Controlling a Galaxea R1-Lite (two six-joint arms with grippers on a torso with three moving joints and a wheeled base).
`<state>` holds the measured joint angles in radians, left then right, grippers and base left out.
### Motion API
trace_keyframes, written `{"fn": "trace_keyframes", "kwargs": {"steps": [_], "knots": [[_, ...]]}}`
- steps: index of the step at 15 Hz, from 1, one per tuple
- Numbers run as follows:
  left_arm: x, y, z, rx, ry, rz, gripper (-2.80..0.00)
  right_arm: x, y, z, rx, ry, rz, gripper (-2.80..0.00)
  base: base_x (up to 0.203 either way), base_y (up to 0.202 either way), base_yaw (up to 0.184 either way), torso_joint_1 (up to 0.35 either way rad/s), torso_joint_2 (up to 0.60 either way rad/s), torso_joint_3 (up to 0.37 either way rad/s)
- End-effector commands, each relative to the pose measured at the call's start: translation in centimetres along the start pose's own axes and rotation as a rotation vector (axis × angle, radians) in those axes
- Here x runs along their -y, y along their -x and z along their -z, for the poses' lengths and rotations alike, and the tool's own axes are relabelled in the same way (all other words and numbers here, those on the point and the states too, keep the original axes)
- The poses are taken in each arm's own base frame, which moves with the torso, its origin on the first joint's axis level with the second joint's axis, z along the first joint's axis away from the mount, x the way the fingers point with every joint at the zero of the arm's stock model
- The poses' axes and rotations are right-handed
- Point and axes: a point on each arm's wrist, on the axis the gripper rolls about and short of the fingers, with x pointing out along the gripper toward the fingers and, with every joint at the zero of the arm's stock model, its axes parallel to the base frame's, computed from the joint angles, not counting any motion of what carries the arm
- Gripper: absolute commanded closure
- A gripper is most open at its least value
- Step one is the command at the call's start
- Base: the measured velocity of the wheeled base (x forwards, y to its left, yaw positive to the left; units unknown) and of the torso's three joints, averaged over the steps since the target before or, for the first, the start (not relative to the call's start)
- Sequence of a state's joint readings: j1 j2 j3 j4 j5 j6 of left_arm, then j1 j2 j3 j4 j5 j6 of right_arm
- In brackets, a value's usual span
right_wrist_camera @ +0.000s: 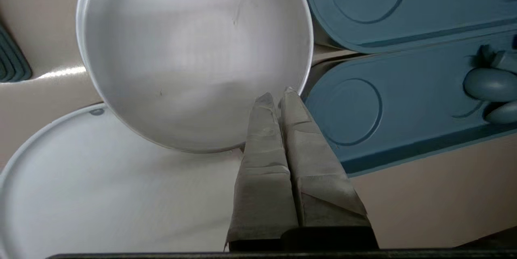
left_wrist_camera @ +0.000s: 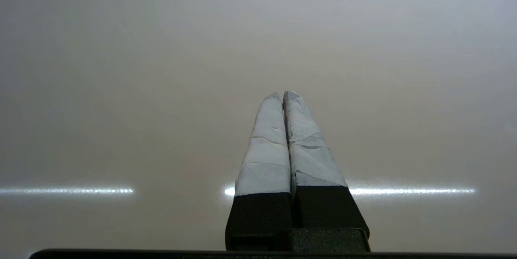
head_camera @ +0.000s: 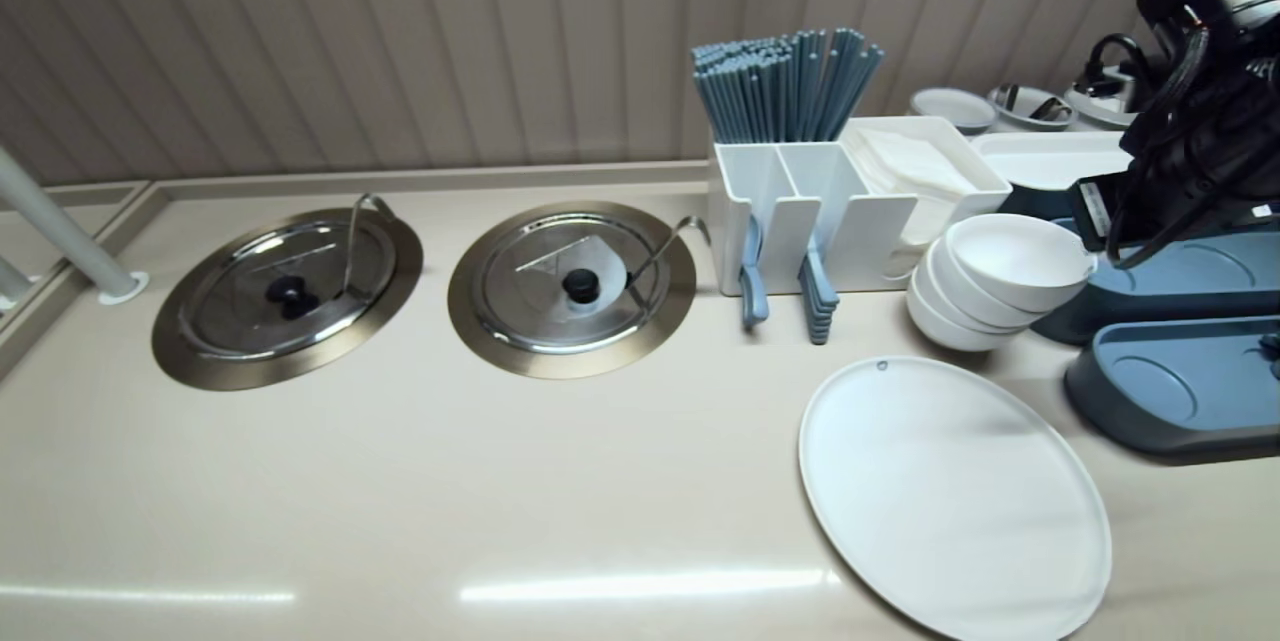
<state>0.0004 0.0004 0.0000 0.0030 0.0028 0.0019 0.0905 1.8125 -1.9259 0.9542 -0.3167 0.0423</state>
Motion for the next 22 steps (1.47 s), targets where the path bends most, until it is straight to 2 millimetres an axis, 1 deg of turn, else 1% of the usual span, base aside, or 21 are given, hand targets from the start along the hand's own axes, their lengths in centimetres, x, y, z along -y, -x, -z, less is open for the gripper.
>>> {"fn": "trace_keyframes", "kwargs": {"steps": [1, 3, 7, 10, 11, 13, 14, 16, 17, 18, 20, 22], "knots": [[0.0, 0.0, 0.0, 0.0, 0.0, 0.0, 0.0, -0.4, -1.7, 0.0, -0.055, -0.053, 0.011, 0.0, 0.0, 0.0, 0.0, 0.0, 0.0, 0.0], [0.0, 0.0, 0.0, 0.0, 0.0, 0.0, 0.0, -0.5, -1.8, 0.1, -0.068, -0.106, 0.015, 0.0, 0.0, 0.0, 0.0, 0.0, 0.0, 0.0], [0.0, 0.0, 0.0, -0.001, 0.0, 0.0, 0.0, -0.3, -1.3, -0.4, -0.032, -0.135, 0.01, 0.0, 0.0, 0.0, 0.0, 0.0, 0.0, 0.0], [0.0, 0.0, 0.0, -0.001, 0.0, 0.0, 0.0, 0.1, 0.1, -1.2, 0.072, -0.139, 0.007, 0.0, 0.0, 0.0, 0.0, 0.0, 0.0, 0.0], [0.0, 0.0, 0.0, 0.0, 0.0, 0.0, 0.0, 0.5, 0.5, -1.1, 0.082, -0.094, 0.021, 0.0, 0.0, 0.0, 0.0, 0.0, 0.0, 0.0], [0.0, 0.0, 0.0, 0.0, 0.0, 0.0, 0.0, 2.2, 1.2, -1.4, 0.109, -0.016, 0.066, 0.0, 0.0, 0.0, 0.0, 0.0, 0.0, 0.0], [0.0, 0.0, 0.0, 0.0, 0.0, 0.0, 0.0, 2.5, 1.4, -1.5, 0.123, -0.021, 0.092, 0.0, 0.0, 0.0, 0.0, 0.0, 0.0, 0.0], [0.0, 0.0, 0.0, 0.0, 0.0, 0.0, 0.0, 2.2, 1.2, -1.5, 0.122, -0.105, 0.111, 0.0, 0.0, 0.0, 0.0, 0.0, 0.0, 0.0], [0.0, 0.0, 0.0, 0.0, 0.0, -0.001, 0.0, 2.0, 1.1, -1.5, 0.117, -0.116, 0.114, 0.0, 0.0, 0.0, 0.0, 0.0, 0.0, 0.0], [0.0, 0.0, 0.0, 0.0, 0.0, -0.001, 0.0, 2.0, 1.1, -1.4, 0.111, -0.111, 0.112, -2.8, 0.0, 0.0, 0.0, 0.0, 0.0, 0.0], [0.0, 0.0, 0.0, 0.0, 0.0, 0.0, 0.0, 1.8, 1.2, -1.3, 0.102, -0.115, 0.097, -2.8, 0.0, 0.0, 0.0, 0.0, 0.0, 0.0], [0.0, 0.0, 0.0, 0.0, 0.0, -0.001, 0.0, 1.5, 1.3, -0.5, 0.04, -0.123, 0.082, -2.8, 0.0, 0.0, 0.0, 0.0, 0.0, 0.0]]}}
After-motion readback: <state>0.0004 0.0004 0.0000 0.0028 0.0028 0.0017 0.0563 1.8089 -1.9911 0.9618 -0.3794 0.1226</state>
